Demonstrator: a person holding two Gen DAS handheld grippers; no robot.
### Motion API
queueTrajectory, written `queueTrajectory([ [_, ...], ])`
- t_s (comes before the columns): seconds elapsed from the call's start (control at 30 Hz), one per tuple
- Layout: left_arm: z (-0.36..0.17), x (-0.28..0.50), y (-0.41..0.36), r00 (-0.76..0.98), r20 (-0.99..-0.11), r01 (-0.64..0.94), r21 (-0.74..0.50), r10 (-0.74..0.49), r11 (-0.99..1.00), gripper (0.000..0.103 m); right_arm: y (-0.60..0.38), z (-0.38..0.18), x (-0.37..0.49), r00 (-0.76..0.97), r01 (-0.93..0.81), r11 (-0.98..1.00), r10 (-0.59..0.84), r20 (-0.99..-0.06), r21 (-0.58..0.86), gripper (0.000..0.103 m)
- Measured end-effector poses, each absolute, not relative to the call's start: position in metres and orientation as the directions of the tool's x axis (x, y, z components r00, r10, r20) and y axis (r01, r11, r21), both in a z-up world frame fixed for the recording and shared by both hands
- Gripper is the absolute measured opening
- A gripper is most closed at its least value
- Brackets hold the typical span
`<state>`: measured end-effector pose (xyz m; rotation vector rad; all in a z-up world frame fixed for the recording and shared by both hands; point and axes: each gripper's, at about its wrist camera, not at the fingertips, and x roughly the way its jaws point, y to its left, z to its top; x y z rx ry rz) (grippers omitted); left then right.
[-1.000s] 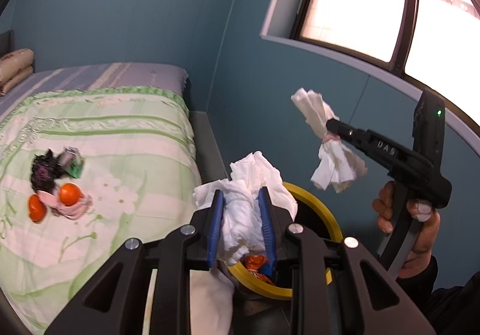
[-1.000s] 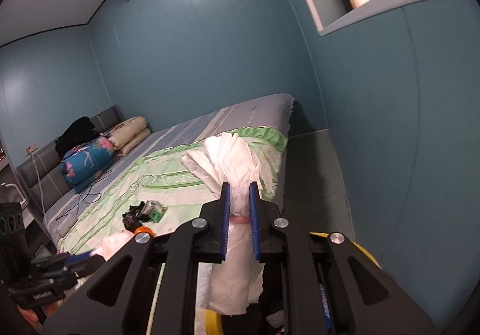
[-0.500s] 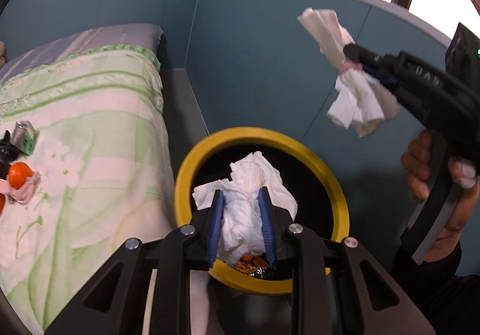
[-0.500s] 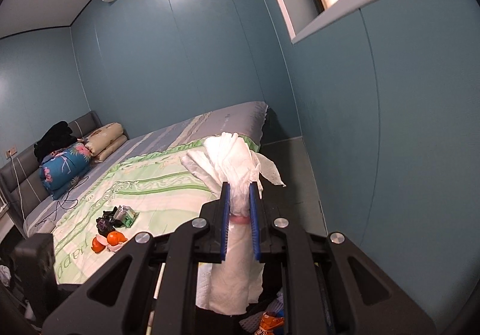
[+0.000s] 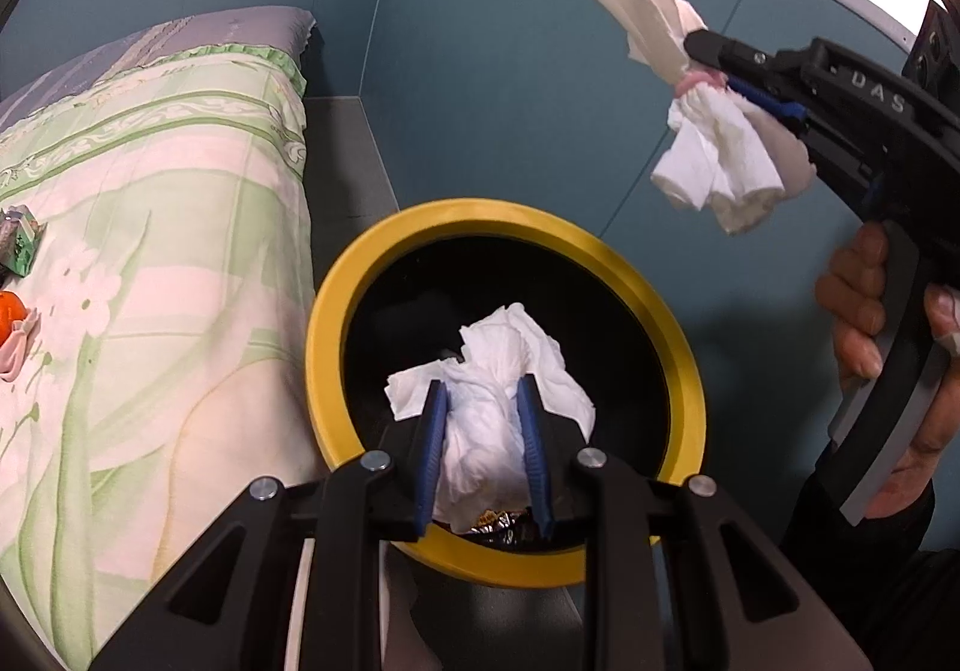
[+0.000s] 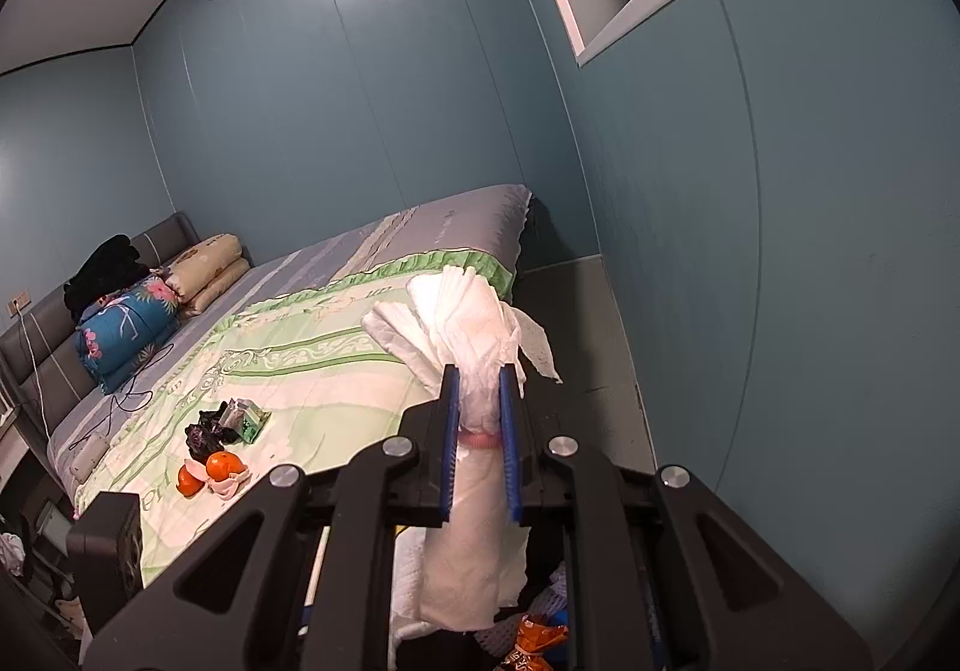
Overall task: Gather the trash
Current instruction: 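Open the left tool over the bin while the right tool releases its tissue, then move both open tools back to the oranges and bags on the bed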
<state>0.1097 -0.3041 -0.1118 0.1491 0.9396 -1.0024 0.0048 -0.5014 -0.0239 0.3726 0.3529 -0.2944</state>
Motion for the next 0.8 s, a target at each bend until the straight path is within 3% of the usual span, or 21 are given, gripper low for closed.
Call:
queueTrajectory([
  [0.27,-0.111,0.108,-0.304,0.199,-0.730,0.769,-0.297,-0.654,0.566,0.024,-0.504,-0.025,0.004,0.895,0.350,0.881,-0.215,-0.391,0.318,0.013],
  [0.4,-0.108,0.104,-0.305,0.205,-0.722,0.779,-0.288,-0.661,0.557,0.033,-0.507,-0.026,0.004,0.893,0.359,0.873,-0.219,-0.392,0.329,0.014],
  [0.53,-0.107,0.101,-0.303,0.197,-0.715,0.782,-0.298,-0.671,0.547,0.045,-0.507,-0.028,0.003,0.893,0.367,0.867,-0.226,-0.389,0.337,0.023],
  [0.6,-0.106,0.101,-0.301,0.198,-0.710,0.780,-0.304,-0.676,0.547,0.049,-0.508,-0.029,0.002,0.896,0.366,0.863,-0.224,-0.384,0.349,0.035],
  [0.8,-0.098,0.107,-0.289,0.220,-0.698,0.767,-0.308,-0.682,0.563,0.052,-0.508,-0.028,0.001,0.896,0.370,0.859,-0.228,-0.382,0.355,0.036],
])
